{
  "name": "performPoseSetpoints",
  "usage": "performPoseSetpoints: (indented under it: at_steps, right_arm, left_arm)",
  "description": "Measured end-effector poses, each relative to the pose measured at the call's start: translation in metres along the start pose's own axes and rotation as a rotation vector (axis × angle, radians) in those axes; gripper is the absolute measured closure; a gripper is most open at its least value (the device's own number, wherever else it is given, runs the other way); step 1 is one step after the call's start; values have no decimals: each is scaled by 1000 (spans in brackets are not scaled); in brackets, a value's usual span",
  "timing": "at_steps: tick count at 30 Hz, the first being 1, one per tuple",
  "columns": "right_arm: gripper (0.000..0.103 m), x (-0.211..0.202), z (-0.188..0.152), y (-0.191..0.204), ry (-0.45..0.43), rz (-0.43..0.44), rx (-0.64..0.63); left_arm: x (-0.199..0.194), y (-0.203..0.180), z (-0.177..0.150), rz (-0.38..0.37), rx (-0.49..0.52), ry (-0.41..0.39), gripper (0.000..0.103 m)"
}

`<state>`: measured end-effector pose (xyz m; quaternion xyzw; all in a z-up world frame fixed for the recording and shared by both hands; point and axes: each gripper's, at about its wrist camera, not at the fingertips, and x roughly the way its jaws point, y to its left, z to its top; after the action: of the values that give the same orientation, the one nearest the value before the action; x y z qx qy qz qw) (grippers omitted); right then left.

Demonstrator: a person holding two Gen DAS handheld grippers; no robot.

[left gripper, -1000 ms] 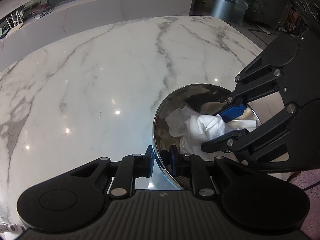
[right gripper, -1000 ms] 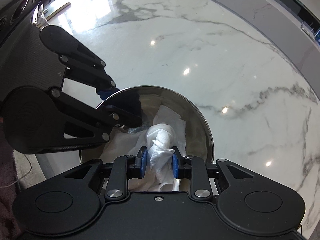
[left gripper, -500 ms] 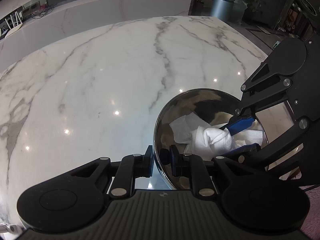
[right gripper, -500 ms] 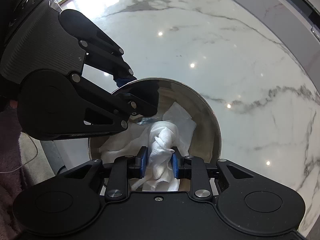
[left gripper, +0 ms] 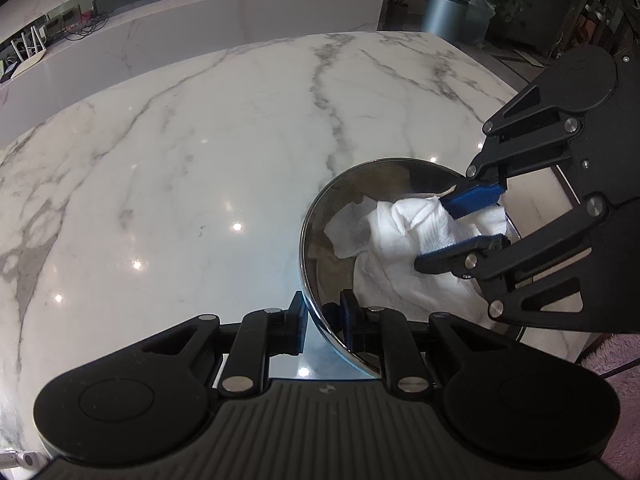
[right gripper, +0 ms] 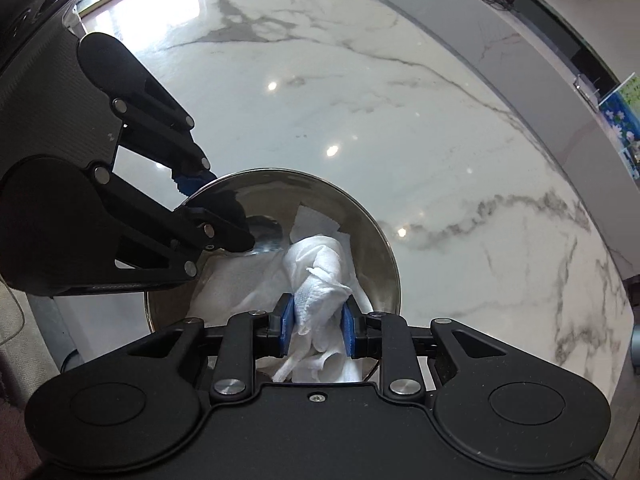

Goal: Clean bowl
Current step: 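Rub the white cloth around the bowl wall with the right gripper while the left gripper holds the rim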

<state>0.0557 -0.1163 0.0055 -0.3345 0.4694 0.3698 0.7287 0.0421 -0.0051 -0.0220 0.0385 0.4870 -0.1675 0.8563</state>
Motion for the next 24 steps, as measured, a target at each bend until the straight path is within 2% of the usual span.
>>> performPoseSetpoints:
  at_steps: [8, 17, 24]
  right_arm:
    - [80, 4, 1, 0, 22, 30, 42]
    - [80, 0, -3, 3, 22, 176, 88]
    - [80, 1, -2, 3, 26, 183, 105]
  left_arm:
    - [0, 0, -1, 2, 2, -5, 88]
    - [0, 2, 0, -5, -14, -7, 88]
    - [-2, 2, -1, 4, -26, -11, 87]
